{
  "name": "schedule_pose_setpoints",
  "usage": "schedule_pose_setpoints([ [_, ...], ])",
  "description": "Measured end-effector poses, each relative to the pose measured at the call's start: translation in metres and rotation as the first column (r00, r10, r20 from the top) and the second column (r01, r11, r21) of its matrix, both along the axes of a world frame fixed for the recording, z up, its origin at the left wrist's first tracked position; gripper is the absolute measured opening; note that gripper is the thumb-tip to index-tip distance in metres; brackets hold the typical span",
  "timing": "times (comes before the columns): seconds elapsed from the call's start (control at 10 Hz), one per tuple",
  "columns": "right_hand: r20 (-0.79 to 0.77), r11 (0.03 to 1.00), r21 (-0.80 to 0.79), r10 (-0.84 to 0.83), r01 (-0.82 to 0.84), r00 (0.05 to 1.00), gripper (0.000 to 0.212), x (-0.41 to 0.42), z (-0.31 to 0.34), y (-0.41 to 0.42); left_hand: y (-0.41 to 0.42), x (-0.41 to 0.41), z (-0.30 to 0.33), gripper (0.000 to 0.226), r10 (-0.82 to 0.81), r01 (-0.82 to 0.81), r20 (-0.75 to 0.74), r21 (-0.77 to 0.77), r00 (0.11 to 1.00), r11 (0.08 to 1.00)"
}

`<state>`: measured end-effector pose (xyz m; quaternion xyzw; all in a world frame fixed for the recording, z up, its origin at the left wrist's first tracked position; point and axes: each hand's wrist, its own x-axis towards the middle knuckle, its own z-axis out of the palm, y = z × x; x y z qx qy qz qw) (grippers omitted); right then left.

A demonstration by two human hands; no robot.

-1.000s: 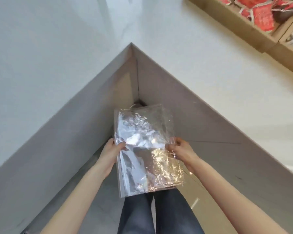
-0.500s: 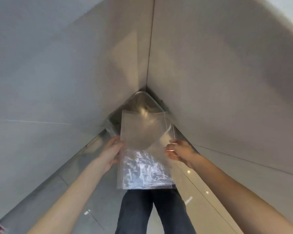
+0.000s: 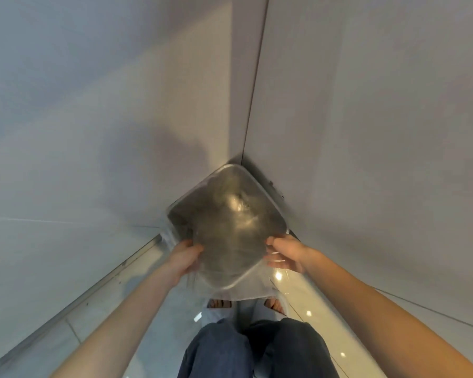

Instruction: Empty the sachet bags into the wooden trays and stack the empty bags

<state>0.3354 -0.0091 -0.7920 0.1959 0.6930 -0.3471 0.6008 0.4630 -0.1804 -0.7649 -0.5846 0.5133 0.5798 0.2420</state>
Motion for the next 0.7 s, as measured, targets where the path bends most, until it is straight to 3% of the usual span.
schedule_pose_setpoints([
  [0.1,-0.027,0.999,0.021,0.044,-0.043,0.999,0.037,-0.003,0.001,-0.003,0.001,-0.006,0.005,0.036,-0.007,0.007,-0.025,0.026,1.0,1.0],
  [0.3,-0.153,0.953,0.136,0.29,-0.271,0.945,0.048,-0.001,0.019,-0.001,0.003,-0.011,0.032,0.051,-0.146,0.145,-0.063,-0.016,0.987,0.989],
  [0.4,-0.194,0.86,0.191,0.506,-0.473,0.841,0.052,0.005,0.046,0.002,0.009,-0.008,0.06,0.046,-0.307,0.297,-0.089,-0.106,0.948,0.949],
  [0.5,-0.212,0.793,0.224,0.607,-0.566,0.766,0.05,0.011,0.074,0.004,0.013,-0.004,0.089,0.046,-0.432,0.417,-0.076,-0.157,0.899,0.895],
  [0.6,-0.256,0.744,0.257,0.668,-0.617,0.699,0.05,0.021,0.125,0.004,0.017,-0.001,0.138,0.049,-0.592,0.569,-0.037,-0.236,0.805,0.788],
  [0.7,-0.298,0.748,0.251,0.664,-0.615,0.686,0.053,0.025,0.158,0.005,0.02,-0.001,0.17,0.049,-0.648,0.614,-0.046,-0.277,0.76,0.739],
])
